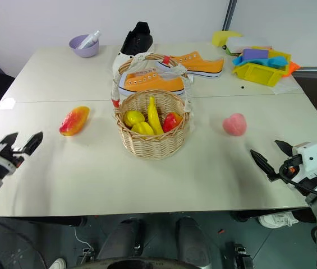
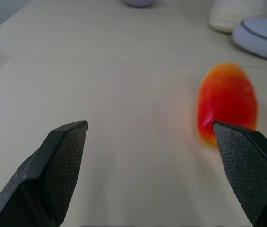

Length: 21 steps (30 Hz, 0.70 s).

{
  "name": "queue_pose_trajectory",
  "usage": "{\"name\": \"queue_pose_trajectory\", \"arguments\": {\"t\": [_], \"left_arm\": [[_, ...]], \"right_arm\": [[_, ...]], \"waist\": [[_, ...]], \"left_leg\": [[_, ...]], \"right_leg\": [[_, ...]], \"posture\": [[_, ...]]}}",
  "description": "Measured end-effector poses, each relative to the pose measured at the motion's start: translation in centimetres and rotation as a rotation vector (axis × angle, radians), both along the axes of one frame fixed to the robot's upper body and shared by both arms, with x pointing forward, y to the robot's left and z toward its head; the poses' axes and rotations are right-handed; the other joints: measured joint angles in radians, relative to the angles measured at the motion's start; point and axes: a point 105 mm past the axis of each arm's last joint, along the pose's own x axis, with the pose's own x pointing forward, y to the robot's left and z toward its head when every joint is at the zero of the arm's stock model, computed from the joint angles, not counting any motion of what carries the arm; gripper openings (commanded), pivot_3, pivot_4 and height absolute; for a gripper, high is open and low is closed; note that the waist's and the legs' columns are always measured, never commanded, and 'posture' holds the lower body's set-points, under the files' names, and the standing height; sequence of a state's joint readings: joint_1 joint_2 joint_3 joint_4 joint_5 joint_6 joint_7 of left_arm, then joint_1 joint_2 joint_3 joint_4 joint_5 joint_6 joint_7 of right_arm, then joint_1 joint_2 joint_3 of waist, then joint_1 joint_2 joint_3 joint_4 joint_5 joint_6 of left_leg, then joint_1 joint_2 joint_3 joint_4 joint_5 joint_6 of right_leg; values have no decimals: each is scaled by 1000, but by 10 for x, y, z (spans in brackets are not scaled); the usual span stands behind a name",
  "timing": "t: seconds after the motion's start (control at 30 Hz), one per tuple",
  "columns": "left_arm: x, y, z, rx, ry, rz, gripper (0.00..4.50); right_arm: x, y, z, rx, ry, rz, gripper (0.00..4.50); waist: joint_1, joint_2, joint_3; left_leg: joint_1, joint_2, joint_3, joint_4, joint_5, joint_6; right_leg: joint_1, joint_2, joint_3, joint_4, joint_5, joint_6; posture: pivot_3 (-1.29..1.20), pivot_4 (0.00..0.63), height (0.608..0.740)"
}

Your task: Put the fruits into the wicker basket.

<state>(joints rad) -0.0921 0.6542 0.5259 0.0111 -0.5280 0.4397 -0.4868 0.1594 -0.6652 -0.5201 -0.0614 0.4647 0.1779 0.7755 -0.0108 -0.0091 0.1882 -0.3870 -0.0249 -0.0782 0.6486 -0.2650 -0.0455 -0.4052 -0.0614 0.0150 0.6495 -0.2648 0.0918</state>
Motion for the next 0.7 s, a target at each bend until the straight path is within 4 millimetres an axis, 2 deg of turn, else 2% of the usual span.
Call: {"name": "queue_pose_trajectory", "arguments": {"t": [0.1, 0.27, 0.43, 0.63, 0.7], "left_arm": [[18, -17, 10, 77, 49, -73, 4500], [44, -38, 23, 122, 118, -145, 4500], [64, -52, 17, 193, 247, -155, 4500], [78, -55, 3, 195, 374, -162, 4500], [82, -55, -3, 211, 409, -173, 4500]], "right_arm": [[-2, 19, 17, -14, -23, 72, 4436], [-12, 74, 64, -77, -64, 316, 4436], [-27, 127, 99, -101, -96, 542, 4436], [-38, 176, 109, -92, -106, 733, 4436], [-40, 186, 110, -84, -116, 764, 4436]], "waist": [[-2, 0, 0], [-3, 0, 0], [-1, -2, 1], [-1, -5, 1], [-1, -6, 2]], "left_leg": [[0, 0, 0, 0, 0, 0], [0, 1, -1, 0, 0, 0], [-1, 0, -1, 0, 0, 0], [-3, 0, -2, 0, 0, 0], [-3, 0, -1, 0, 0, 0]], "right_leg": [[0, 1, 0, 0, 0, 0], [0, 2, -1, 0, 0, 0], [-1, 2, -1, 0, 0, 0], [-2, 2, -2, 0, 0, 0], [-2, 2, -2, 0, 0, 0]], "posture": [[0, 150, 729], [0, 150, 729], [0, 150, 729], [0, 150, 729], [0, 150, 729]]}}
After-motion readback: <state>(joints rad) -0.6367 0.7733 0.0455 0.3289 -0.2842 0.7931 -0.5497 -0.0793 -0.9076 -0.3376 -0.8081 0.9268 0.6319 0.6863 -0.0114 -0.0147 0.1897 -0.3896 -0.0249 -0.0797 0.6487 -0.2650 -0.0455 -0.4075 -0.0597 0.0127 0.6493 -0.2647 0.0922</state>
